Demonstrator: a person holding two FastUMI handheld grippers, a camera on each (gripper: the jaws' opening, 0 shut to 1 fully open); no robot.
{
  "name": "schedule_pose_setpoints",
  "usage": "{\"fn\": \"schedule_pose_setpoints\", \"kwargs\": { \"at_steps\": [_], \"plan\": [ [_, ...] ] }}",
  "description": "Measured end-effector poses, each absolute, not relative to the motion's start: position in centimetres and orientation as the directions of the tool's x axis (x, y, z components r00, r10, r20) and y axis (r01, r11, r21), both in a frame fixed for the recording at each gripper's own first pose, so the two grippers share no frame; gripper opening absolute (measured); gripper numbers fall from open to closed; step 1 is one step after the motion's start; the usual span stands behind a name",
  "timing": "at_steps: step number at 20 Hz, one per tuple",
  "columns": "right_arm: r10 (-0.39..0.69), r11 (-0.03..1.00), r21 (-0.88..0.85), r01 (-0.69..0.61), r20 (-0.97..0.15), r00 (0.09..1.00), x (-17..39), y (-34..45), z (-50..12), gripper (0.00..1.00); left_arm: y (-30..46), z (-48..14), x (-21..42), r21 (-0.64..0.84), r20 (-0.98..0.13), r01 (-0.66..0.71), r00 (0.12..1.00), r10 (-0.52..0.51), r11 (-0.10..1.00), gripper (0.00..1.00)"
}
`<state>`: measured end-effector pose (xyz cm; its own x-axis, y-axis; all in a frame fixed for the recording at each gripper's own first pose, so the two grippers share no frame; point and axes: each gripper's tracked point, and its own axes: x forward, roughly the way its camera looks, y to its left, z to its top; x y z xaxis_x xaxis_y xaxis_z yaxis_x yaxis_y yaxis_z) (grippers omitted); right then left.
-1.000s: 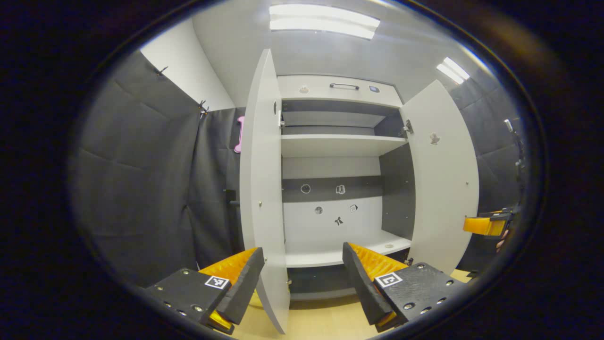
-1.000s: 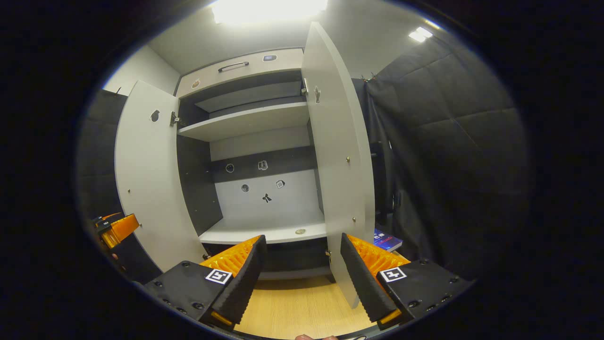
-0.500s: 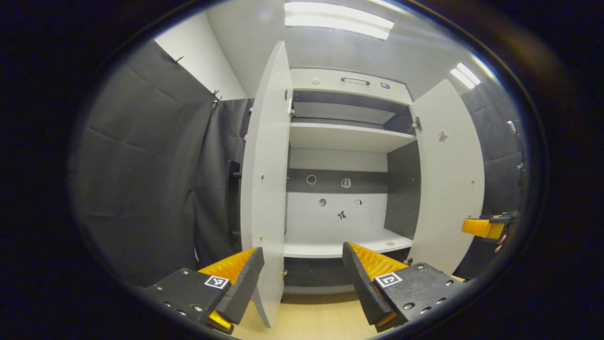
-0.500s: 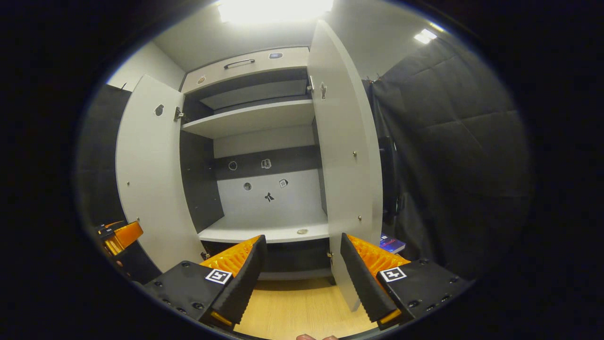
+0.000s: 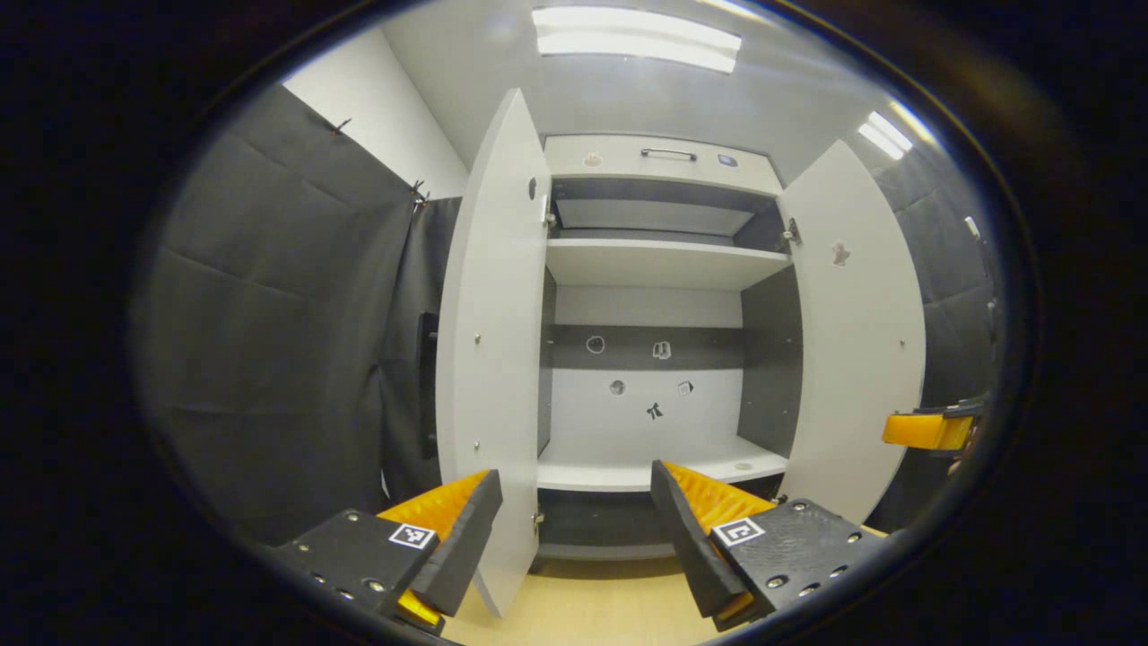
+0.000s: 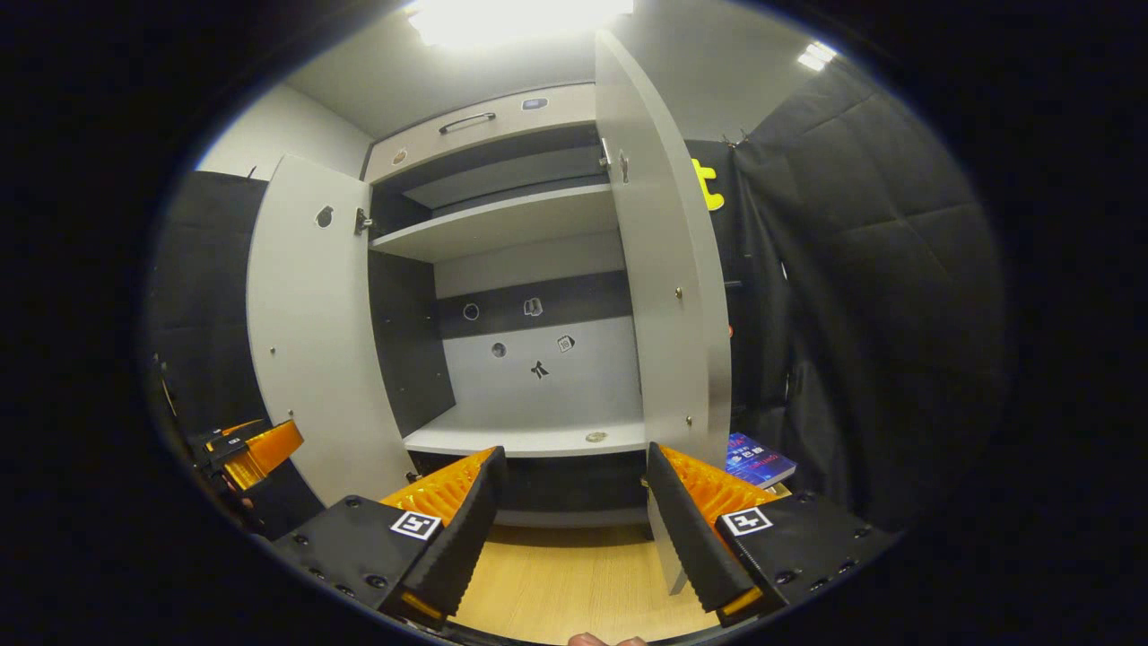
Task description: Open the right door of the double-door shoe cabinet with the right hand, and open the left door with the left hand.
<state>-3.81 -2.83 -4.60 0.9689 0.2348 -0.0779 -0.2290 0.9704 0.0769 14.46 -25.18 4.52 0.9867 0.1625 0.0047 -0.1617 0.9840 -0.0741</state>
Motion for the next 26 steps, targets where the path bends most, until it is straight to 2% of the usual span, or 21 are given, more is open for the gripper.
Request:
{"fn": "schedule_pose_setpoints", "kwargs": {
  "at_steps": [5,8,12,15,21,24,26],
  "plan": [
    [0.426,0.904,0.042,-0.425,-0.042,0.904,-5.0,-5.8,-3.3,0.98,-25.6,5.1,12.3,-0.092,-0.023,-0.356,0.934,0.356,0.930,0.96],
    [0.549,0.835,0.077,-0.544,-0.057,0.834,-5.7,-8.1,-3.1,0.98,-29.3,5.8,9.6,-0.099,-0.040,-0.441,0.897,0.439,0.892,0.96],
    [0.635,0.770,0.106,-0.630,-0.019,0.772,-5.5,-11.6,-3.1,0.97,-33.8,7.5,5.6,-0.068,-0.014,-0.537,0.843,0.537,0.841,0.96],
    [0.657,0.752,0.108,-0.651,-0.037,0.753,-5.1,-13.5,-3.6,0.98,-35.7,8.8,3.5,0.002,-0.004,-0.585,0.811,0.585,0.811,0.96],
    [0.648,0.758,0.149,-0.635,-0.058,0.760,-4.6,-15.8,-5.3,0.97,-38.4,8.0,4.5,0.059,-0.020,-0.581,0.812,0.583,0.812,0.96],
    [0.600,0.798,0.123,-0.590,-0.071,0.797,-3.0,-18.9,-7.1,0.97,-42.3,6.3,5.2,0.047,0.019,-0.562,0.827,0.561,0.826,0.96],
    [0.538,0.841,0.125,-0.527,-0.077,0.840,-1.8,-22.5,-9.5,0.97,-45.6,2.8,6.1,0.012,0.040,-0.534,0.845,0.533,0.845,0.96]
  ]
}}
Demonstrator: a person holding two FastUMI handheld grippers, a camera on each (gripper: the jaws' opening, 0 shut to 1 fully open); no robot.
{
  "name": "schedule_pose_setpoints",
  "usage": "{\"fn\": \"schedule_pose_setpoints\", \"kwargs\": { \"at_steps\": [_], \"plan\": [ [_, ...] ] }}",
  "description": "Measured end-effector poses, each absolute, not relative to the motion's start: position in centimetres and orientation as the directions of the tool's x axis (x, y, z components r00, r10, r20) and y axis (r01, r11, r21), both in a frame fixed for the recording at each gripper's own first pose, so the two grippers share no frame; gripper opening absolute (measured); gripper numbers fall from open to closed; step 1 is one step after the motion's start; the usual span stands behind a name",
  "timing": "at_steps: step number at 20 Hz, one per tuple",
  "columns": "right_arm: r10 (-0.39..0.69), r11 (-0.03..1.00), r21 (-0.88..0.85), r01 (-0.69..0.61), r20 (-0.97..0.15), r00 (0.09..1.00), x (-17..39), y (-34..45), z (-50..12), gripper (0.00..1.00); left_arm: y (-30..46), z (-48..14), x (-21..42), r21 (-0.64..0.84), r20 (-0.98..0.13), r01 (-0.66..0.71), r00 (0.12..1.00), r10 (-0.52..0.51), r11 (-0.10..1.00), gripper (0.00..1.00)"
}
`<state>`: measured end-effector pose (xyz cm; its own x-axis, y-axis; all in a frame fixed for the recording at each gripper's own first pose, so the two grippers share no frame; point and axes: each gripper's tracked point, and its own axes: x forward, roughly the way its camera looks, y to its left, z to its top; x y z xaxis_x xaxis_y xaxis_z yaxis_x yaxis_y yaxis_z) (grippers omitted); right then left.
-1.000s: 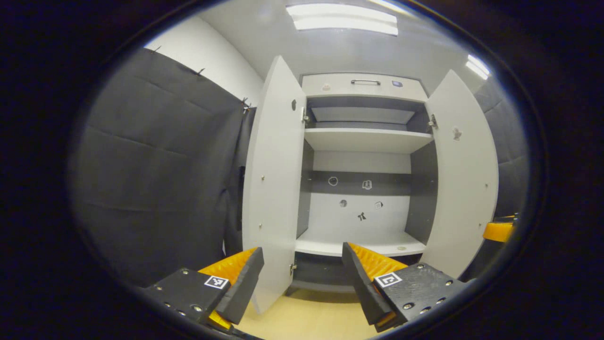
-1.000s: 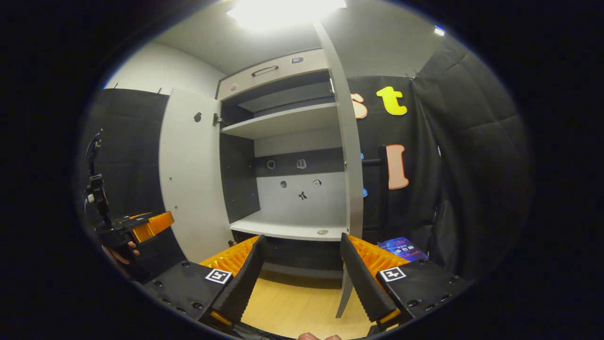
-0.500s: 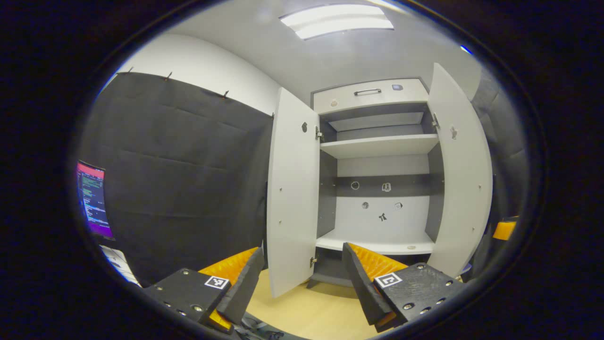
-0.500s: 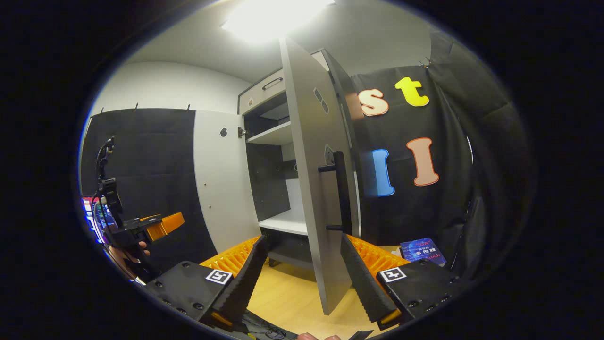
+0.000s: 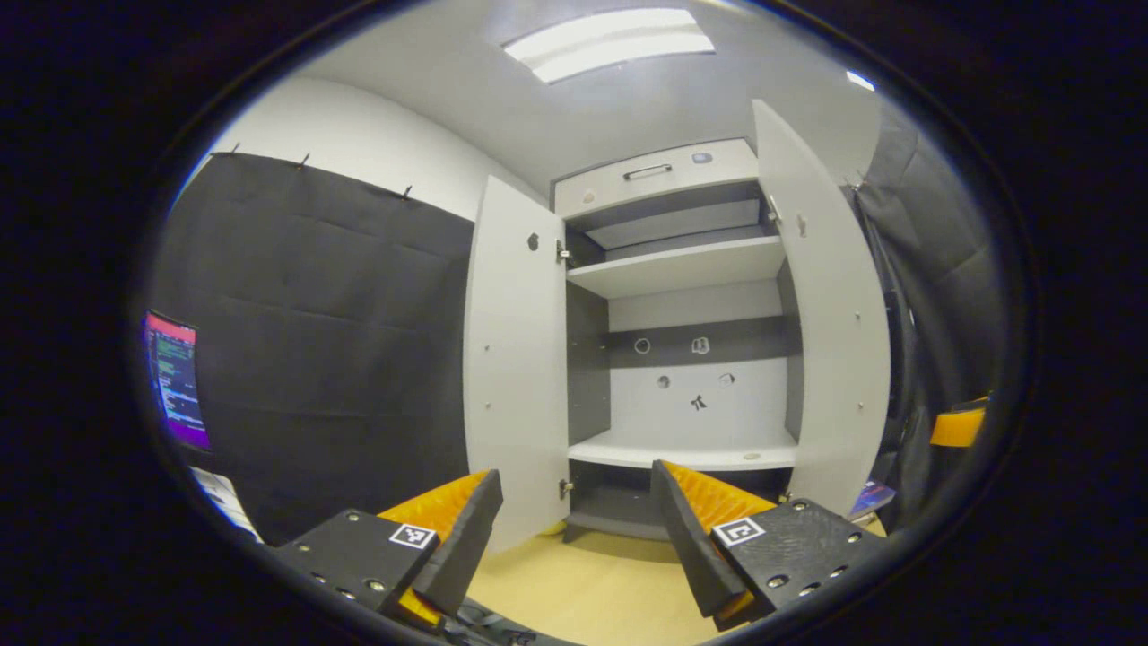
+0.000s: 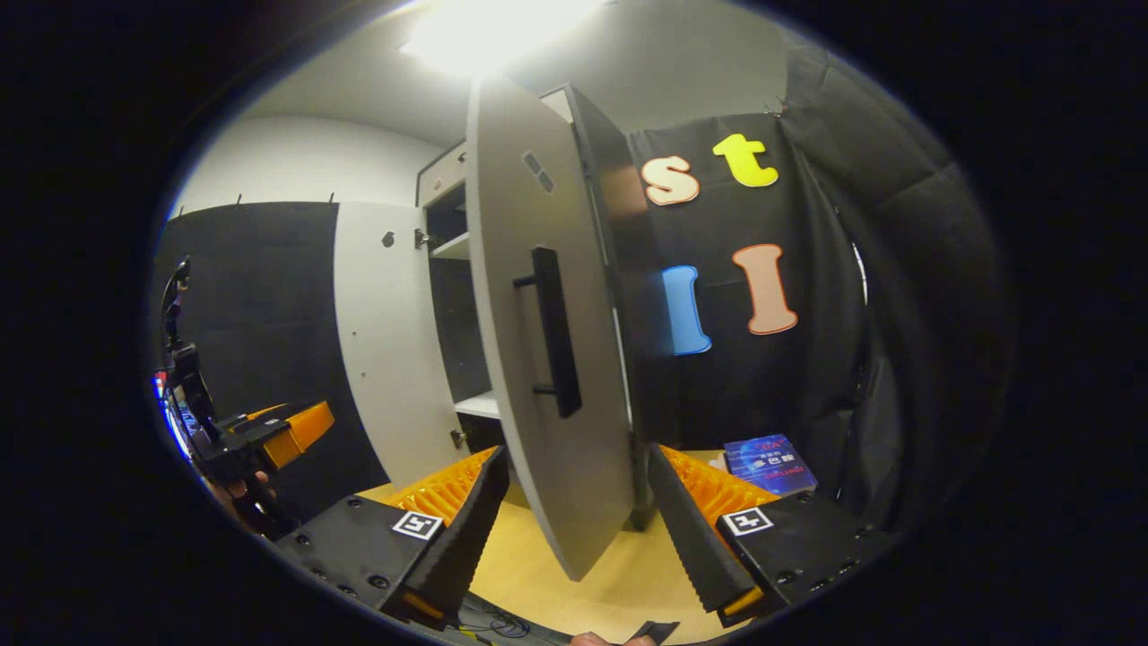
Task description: Open the right door of the double-door shoe cabinet with the right hand, and open the left door with the left hand.
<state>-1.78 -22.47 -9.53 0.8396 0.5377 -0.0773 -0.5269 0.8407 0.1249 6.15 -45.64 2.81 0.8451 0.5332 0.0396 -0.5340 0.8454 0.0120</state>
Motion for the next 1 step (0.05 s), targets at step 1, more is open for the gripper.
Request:
{"fn": "schedule_pose_setpoints", "kwargs": {
  "at_steps": [1],
  "plan": [
    [0.494,0.866,0.141,-0.480,-0.085,0.865,-1.01,-24.70,-10.94,0.98,-47.53,0.11,6.47,-0.001,0.010,-0.513,0.858,0.513,0.858,0.96]
  ]
}}
